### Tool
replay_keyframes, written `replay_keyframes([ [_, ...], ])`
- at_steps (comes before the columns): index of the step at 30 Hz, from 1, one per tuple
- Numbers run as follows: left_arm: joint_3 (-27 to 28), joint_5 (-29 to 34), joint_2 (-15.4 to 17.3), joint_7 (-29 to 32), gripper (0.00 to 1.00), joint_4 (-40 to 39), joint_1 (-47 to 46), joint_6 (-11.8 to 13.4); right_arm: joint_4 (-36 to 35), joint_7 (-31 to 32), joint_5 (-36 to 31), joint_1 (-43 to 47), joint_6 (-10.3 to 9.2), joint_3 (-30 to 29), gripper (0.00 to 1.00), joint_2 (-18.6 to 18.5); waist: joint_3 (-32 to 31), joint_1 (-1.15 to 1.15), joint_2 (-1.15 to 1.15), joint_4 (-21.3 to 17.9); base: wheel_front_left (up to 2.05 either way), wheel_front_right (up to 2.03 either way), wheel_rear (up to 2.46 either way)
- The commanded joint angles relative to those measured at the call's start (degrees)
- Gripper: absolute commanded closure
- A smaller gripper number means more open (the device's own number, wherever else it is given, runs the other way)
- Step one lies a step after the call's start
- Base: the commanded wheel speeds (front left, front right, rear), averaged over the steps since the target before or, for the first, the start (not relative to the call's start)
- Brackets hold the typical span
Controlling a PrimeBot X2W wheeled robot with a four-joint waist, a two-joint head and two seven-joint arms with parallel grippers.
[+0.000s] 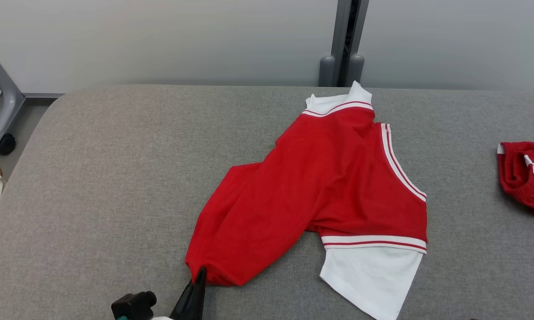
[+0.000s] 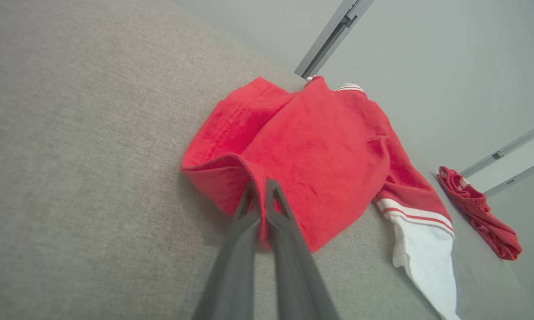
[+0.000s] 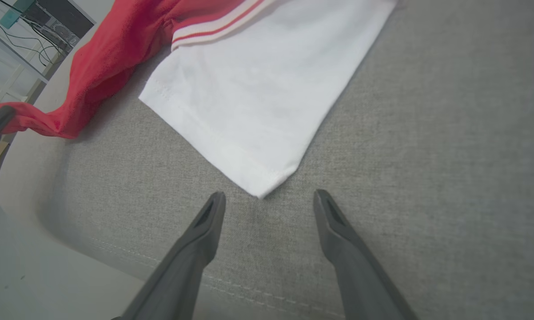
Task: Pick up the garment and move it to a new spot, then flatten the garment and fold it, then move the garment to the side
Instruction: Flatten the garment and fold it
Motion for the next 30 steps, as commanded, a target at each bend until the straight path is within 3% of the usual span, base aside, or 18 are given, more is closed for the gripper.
replay_keyframes([
  [1,0.1,0.4,0.3,-0.2,1.00,0.0,-0.8,0.1,0.2,0.2,0.8,-0.3,0.02,0.0,0.00,-0.1,0.0,0.00,0.00,0.1,0.00,0.00,0.00],
  [25,-0.7,1.1,0.3,-0.2,1.00,-0.1,-1.1,0.2,3.5,1.8,17.0,-2.9,-0.07,0.5,0.00,1.6,1.2,0.00,0.00,2.7,0.00,0.00,0.00],
  [26,-0.7,1.2,0.3,-0.2,1.00,-0.1,-1.1,0.2,3.7,1.9,17.6,-3.0,-0.07,0.6,0.05,1.6,1.3,0.00,0.00,2.7,0.00,0.00,0.00],
  [28,-0.7,1.4,0.3,-0.2,1.00,-0.1,-1.1,0.2,3.8,2.1,18.4,-3.2,-0.07,0.9,0.52,1.5,1.4,0.00,0.00,2.7,0.00,0.00,0.00],
  [29,-0.7,1.4,0.3,-0.2,1.00,-0.1,-1.1,0.2,3.9,2.1,18.6,-3.3,-0.06,1.1,0.62,1.4,1.5,0.00,0.00,2.7,0.00,0.00,0.00],
  [30,-0.6,1.4,0.3,-0.2,1.00,-0.1,-1.2,0.2,4.0,2.1,18.9,-3.3,-0.06,1.3,0.79,1.3,1.6,0.00,0.00,2.7,0.00,0.00,0.00],
])
